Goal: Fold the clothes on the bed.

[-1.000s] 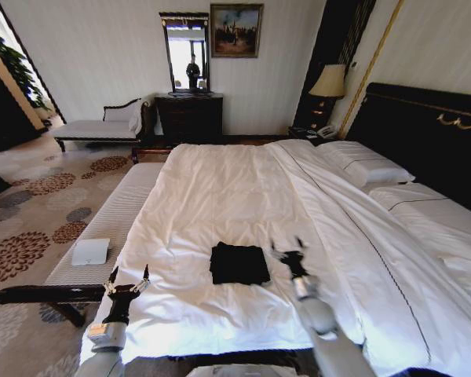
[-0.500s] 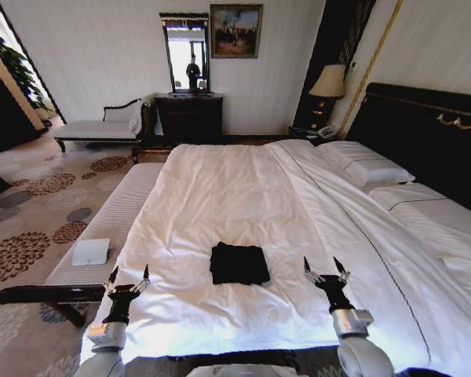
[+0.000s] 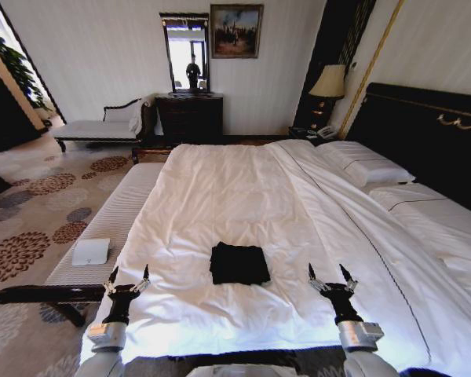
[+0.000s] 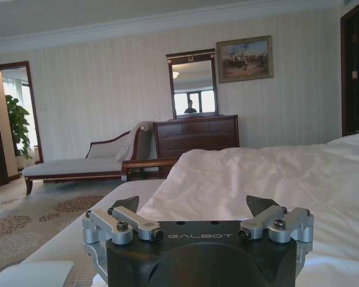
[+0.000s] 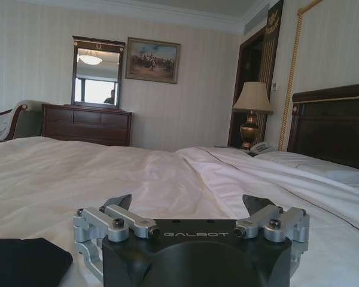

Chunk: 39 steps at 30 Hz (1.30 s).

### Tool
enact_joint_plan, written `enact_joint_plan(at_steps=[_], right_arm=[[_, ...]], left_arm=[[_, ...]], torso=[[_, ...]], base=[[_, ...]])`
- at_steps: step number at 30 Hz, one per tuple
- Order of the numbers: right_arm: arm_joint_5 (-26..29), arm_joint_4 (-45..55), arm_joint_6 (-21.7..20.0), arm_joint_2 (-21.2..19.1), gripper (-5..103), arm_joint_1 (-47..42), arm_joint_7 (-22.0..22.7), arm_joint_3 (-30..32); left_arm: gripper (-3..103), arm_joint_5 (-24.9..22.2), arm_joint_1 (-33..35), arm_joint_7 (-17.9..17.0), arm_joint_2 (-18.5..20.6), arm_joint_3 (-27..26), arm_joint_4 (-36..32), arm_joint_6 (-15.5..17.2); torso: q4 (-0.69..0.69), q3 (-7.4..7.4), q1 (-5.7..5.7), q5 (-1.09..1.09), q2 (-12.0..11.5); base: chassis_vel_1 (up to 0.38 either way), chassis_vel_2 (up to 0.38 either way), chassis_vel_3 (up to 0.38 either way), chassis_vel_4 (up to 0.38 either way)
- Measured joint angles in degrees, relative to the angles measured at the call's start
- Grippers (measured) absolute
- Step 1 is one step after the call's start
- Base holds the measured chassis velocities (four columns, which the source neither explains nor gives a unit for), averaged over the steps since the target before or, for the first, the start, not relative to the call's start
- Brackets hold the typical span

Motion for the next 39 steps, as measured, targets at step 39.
enact_joint_plan(at_steps=[39], right_arm=[[-0.1, -0.2, 0.0, 0.0, 100, 0.2, 0.1, -0.2]], left_arm=[[100, 0.0, 0.0, 0.0, 0.0, 0.0, 0.0, 0.0]], torso=[[0.0, 0.0, 0.0, 0.0, 0.0]], base=[[0.0, 0.0, 0.0, 0.0]])
